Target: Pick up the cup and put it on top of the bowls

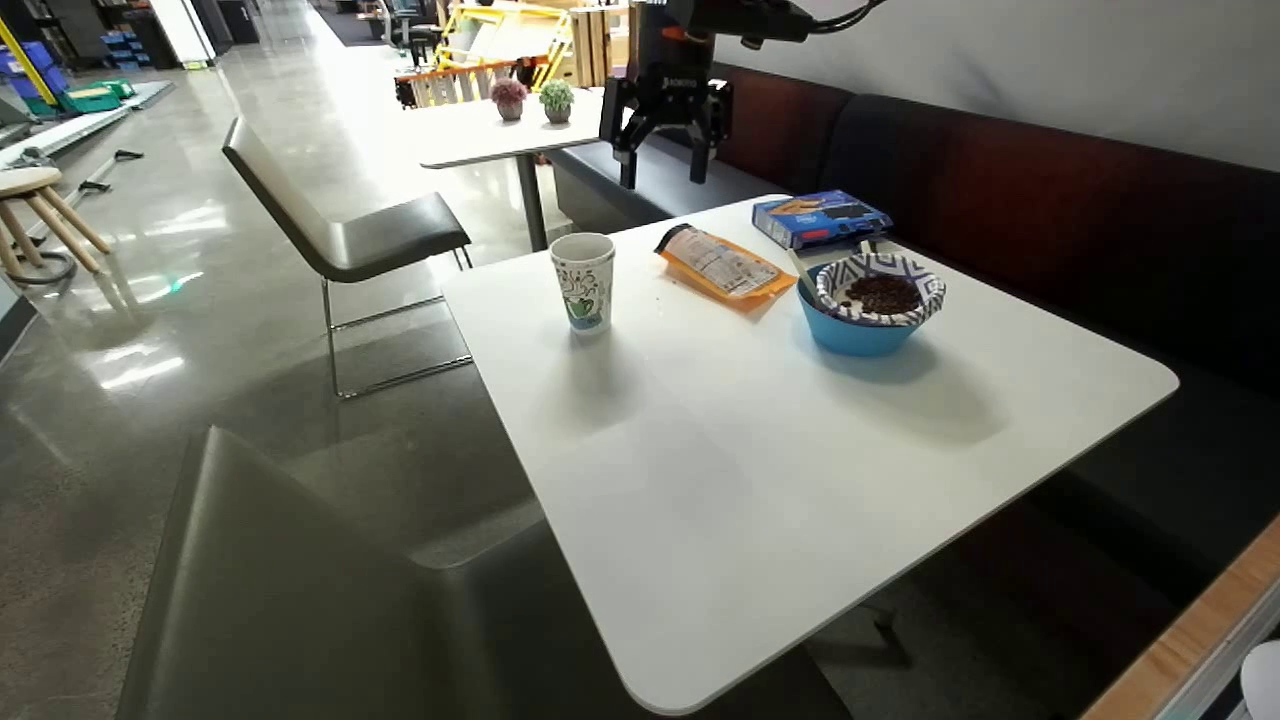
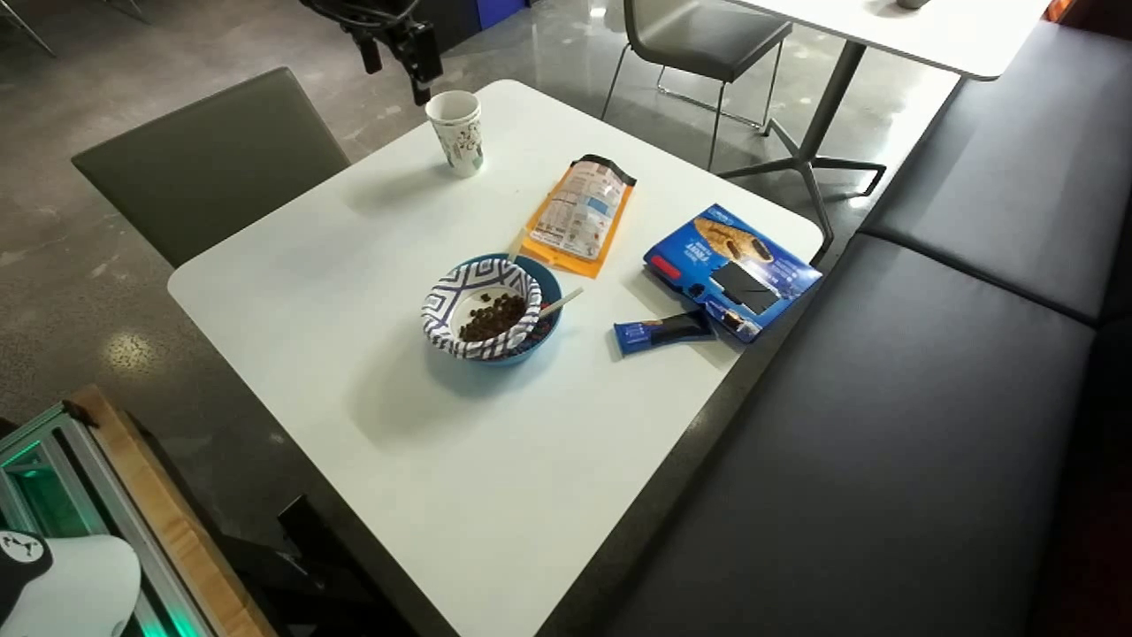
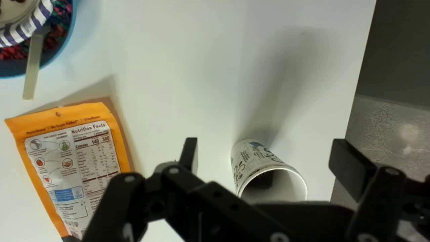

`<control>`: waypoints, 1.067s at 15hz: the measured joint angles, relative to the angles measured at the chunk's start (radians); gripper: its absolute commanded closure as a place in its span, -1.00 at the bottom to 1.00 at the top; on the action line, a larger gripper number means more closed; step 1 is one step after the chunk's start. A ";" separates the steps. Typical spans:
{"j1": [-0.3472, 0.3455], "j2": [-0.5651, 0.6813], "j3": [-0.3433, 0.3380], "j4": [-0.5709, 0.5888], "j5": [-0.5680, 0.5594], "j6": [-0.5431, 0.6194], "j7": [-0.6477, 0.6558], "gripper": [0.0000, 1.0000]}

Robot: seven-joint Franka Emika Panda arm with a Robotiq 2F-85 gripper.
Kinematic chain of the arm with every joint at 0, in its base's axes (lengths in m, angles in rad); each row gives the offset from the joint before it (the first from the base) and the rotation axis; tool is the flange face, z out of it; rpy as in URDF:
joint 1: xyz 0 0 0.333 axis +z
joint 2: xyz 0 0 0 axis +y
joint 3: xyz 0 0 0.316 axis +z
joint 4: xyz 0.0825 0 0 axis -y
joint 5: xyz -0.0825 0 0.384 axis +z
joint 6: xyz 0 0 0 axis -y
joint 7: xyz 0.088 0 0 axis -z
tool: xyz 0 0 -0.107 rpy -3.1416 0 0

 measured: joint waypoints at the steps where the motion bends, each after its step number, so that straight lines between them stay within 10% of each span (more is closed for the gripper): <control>1: 0.001 0.030 -0.001 0.026 -0.008 0.010 0.000 -1.00; 16: 0.004 0.138 -0.013 0.116 -0.014 0.056 0.006 -1.00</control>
